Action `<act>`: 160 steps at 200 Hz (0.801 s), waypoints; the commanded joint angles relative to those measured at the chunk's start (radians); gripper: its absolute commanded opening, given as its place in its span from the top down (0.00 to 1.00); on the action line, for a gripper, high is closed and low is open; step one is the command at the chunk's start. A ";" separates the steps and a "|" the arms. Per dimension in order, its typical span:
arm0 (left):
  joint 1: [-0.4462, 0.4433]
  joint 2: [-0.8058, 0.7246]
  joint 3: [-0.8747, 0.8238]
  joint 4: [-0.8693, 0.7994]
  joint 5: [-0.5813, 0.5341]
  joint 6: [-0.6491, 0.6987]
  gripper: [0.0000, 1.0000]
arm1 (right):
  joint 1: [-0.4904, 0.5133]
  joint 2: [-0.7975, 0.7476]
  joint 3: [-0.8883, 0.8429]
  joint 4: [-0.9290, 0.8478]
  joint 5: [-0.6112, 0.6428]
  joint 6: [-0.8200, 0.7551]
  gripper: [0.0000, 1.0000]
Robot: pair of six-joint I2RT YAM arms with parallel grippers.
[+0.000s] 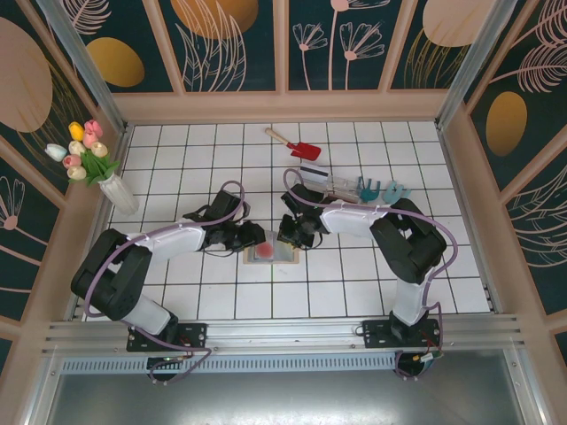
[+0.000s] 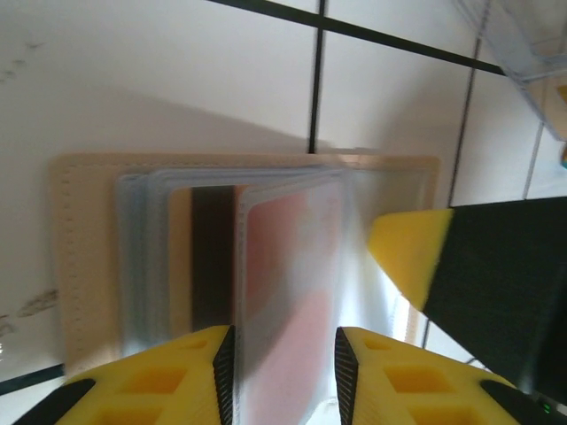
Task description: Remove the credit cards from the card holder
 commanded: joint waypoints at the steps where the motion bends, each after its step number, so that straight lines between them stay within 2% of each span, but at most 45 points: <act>1: 0.000 -0.025 -0.004 0.053 0.065 -0.001 0.63 | 0.007 0.003 -0.013 -0.003 -0.014 -0.002 0.83; 45: -0.012 -0.028 -0.023 0.134 0.135 -0.048 0.63 | -0.002 -0.075 -0.032 0.068 -0.022 -0.008 0.82; 118: -0.055 0.030 -0.013 0.256 0.184 -0.113 0.63 | -0.064 -0.245 -0.127 0.088 0.052 0.014 0.78; 160: -0.072 0.079 0.005 0.273 0.181 -0.123 0.63 | -0.104 -0.333 -0.193 0.113 0.078 0.022 0.76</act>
